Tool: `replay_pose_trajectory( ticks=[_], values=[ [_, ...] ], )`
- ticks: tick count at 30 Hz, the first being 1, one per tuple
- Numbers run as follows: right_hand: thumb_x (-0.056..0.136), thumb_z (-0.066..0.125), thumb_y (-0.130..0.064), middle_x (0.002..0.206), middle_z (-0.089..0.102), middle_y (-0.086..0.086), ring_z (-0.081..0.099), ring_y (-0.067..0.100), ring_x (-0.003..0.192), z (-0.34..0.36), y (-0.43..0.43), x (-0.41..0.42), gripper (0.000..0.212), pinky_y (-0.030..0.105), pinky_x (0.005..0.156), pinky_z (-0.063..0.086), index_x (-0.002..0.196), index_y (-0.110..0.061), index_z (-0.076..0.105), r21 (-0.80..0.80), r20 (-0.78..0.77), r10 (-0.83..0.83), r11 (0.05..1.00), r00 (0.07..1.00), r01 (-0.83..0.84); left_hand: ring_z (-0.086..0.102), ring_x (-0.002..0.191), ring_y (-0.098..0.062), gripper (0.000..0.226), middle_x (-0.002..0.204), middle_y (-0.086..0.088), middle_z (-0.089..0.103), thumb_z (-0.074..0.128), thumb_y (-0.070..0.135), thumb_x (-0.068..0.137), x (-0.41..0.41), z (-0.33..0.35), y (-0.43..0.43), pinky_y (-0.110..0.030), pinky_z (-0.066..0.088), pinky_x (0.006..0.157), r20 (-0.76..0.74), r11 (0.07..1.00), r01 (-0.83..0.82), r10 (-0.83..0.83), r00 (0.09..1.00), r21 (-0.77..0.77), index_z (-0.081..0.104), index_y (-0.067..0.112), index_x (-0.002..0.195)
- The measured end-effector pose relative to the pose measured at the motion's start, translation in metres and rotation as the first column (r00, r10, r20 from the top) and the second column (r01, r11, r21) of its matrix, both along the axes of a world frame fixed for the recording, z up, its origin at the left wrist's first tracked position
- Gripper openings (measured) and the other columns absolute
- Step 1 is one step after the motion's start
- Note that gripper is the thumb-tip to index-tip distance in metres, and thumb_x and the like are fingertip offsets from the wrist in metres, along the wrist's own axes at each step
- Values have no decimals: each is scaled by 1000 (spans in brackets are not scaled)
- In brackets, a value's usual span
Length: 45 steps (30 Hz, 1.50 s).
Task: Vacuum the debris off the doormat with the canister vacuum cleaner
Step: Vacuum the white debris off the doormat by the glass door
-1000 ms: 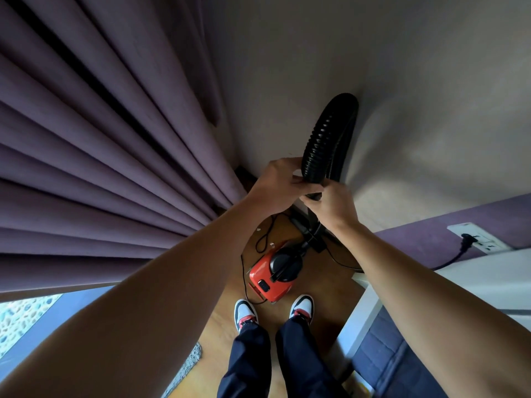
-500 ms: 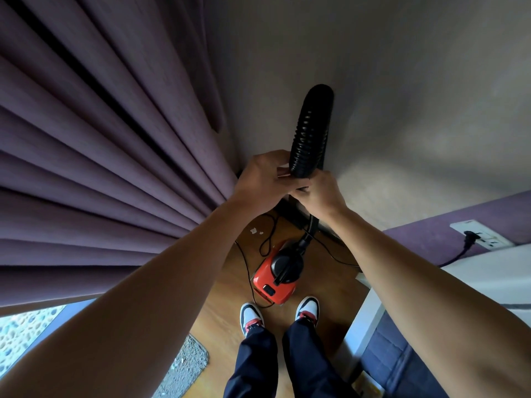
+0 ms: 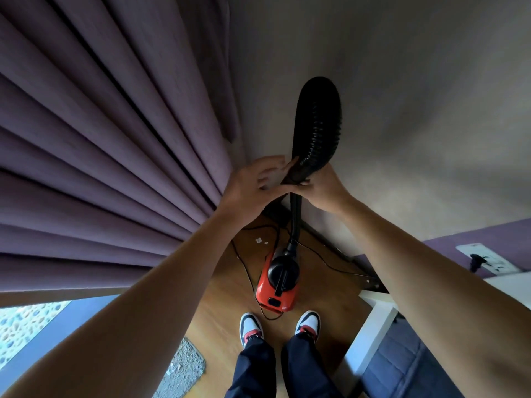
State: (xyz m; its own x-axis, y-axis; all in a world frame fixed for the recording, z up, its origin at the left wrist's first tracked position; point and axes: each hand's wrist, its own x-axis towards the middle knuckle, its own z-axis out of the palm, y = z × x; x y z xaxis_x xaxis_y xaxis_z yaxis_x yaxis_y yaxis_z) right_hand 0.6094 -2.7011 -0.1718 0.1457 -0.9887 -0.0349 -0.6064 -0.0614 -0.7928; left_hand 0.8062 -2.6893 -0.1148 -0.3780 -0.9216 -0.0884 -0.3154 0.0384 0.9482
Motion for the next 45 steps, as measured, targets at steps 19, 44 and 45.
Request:
replay_pose_trajectory(
  ticks=[19,44,45],
  values=[
    [76,89,-26,86,77,1,75,14,84,-8,67,39,31,41,82,62,93,-4,75,43,186,-399,916,898,398,48,132,-12,65,143,5,52,77,28,85,9,-103,57,-33,45,107,389,975,-178,115,914,131,50,27,143],
    [89,73,-39,105,75,-5,69,16,102,44,189,132,28,40,91,59,114,-25,70,427,-305,608,775,733,-466,62,79,-20,27,89,1,60,69,-9,76,71,-153,227,-8,40,71,348,960,-275,241,906,50,71,-1,101],
    [91,71,-37,117,72,-2,66,19,112,45,189,146,34,39,97,55,121,-23,65,391,-368,688,725,626,-567,65,80,-26,27,89,-5,63,65,-13,74,78,-153,236,-14,43,70,352,961,-271,234,907,61,71,-3,99]
  ],
)
